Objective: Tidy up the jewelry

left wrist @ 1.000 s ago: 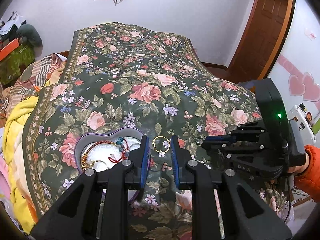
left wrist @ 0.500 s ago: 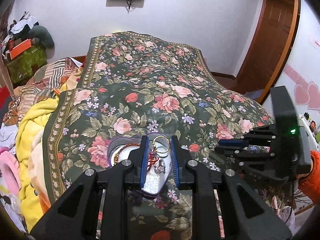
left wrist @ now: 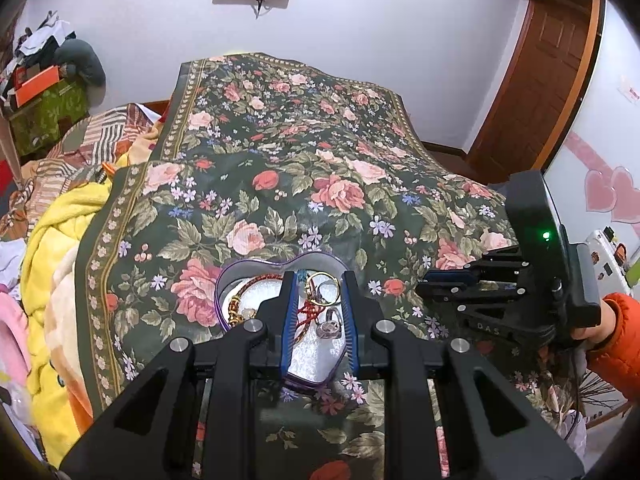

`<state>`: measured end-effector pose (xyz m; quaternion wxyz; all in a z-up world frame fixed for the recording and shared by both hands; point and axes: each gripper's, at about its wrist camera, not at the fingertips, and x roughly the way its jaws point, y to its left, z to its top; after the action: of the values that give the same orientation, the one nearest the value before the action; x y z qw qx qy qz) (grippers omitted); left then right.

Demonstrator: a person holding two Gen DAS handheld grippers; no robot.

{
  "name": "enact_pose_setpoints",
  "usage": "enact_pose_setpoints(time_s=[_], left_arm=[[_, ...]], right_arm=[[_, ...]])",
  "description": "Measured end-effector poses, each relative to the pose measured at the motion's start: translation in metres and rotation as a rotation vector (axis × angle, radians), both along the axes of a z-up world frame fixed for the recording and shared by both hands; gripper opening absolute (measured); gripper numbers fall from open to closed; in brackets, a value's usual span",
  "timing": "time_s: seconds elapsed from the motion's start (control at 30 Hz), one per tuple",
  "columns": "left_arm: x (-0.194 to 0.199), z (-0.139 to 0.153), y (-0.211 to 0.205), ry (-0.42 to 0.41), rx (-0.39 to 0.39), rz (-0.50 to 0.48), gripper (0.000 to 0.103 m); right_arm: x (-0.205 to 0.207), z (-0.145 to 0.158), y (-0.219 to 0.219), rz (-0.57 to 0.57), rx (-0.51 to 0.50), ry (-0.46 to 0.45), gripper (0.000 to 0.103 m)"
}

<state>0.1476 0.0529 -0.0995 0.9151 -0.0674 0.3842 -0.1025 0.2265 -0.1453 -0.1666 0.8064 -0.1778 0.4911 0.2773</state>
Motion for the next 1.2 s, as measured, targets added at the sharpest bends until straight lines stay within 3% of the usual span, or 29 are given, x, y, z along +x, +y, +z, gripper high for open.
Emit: enact_pose_setpoints(time_s=[0.3,0.77,1.2], left_arm=[[-0.003,0.001,0.005,-0.003,-0.003,0.012,0.020],[-0.015,0.017,0.021,-0.025,0.010,0.030,0.020],[-0.004,0.001,0.033,0.011,0.008,0.042,0.020]], right_arm=[[-0.004,0.010,-0.004,-0.016,0.064,-0.004,0.009],[-0.026,0.084,0.025,0.060,0.260,-0.127,0.009],[-0.019,0.075,0.070,0.108,0.354,-0.077,0.009]])
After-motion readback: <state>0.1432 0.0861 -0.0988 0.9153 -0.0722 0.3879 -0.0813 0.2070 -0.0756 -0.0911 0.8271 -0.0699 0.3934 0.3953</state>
